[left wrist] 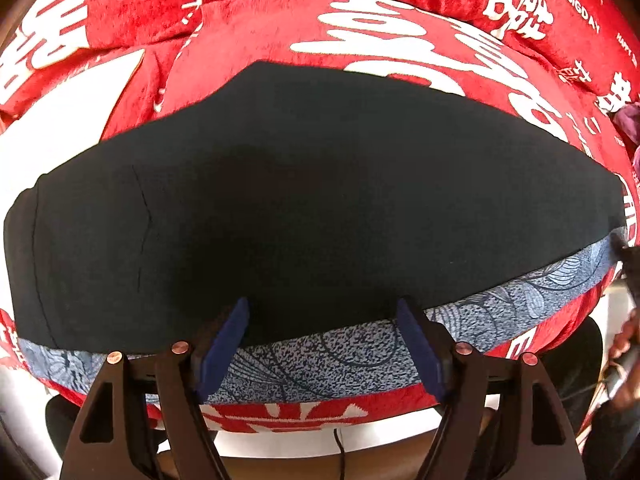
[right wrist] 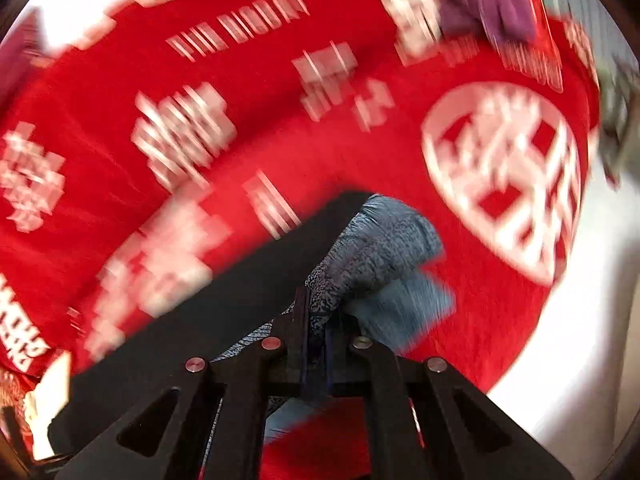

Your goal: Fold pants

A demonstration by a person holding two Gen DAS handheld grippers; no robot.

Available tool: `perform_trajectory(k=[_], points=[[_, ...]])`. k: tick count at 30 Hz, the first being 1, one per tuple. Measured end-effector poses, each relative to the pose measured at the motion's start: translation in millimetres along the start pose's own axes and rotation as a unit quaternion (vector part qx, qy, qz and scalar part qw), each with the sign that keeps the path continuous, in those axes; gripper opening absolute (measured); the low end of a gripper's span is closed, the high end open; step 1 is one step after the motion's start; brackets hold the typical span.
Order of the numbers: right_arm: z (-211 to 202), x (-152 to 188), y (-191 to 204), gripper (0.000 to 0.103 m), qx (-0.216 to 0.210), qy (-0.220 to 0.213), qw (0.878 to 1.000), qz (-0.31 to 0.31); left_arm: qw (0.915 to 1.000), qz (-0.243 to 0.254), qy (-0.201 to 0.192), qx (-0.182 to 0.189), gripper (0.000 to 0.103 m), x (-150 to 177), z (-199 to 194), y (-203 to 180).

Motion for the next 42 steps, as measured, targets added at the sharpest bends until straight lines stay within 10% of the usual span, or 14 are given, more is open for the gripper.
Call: perform_trajectory(k=[6,10,12,16,22,29,37,42], points=[[7,6,-22,0.022,-0.030,0.001,0.999,0.035,0.9999,-0.011,-0.001,-0.001,0.077,-1,-3,5],[-25,-4,-48,0.038,0.039,-0.029,0.997,0.057,0.9999,0.008,-0.010,-0.003,0.077,3,-8,-12],[-45,-16,-23,0.039,0.068,-0.067,0.995,-0.024,0.9993,0.030,-0.018,-0.011,0.077,4,-8,-30],[-30,-10,77,0.087,-0.008,-0.036,0.974,-0.224,0.9956,0.078,-0.044,-0.029,0.077,7,-8,-67],[17,50,158,0.086,-0.080,0.023,0.900,-0.429,0.9981,0.033,-0.024,-0.046,0.091,0,11,-41],[26,-12,64,0.091,-0.001,0.015,0.957,-0.289,0.9984,-0.027,-0.029,-0.041,0.091,-20,3,-20],[31,8,205,0.091,-0.109,-0.006,0.915,-0.389,0.9982,-0.029,-0.031,-0.042,0.098,-48,21,-51],[68,1,165,0.091,-0.085,0.008,0.915,-0.395,0.9952,-0.071,-0.044,-0.051,0.102,-57,17,0]])
Point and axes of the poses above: each gripper's, at about its wrist camera, not at the fingertips, and z roughly the way its jaws point, y to its left, x to its underside, the point moved 3 cm from there along z, roughly the way its jaws point, and after that the axes turned 12 degrees about -z, right-handed, at the moved point
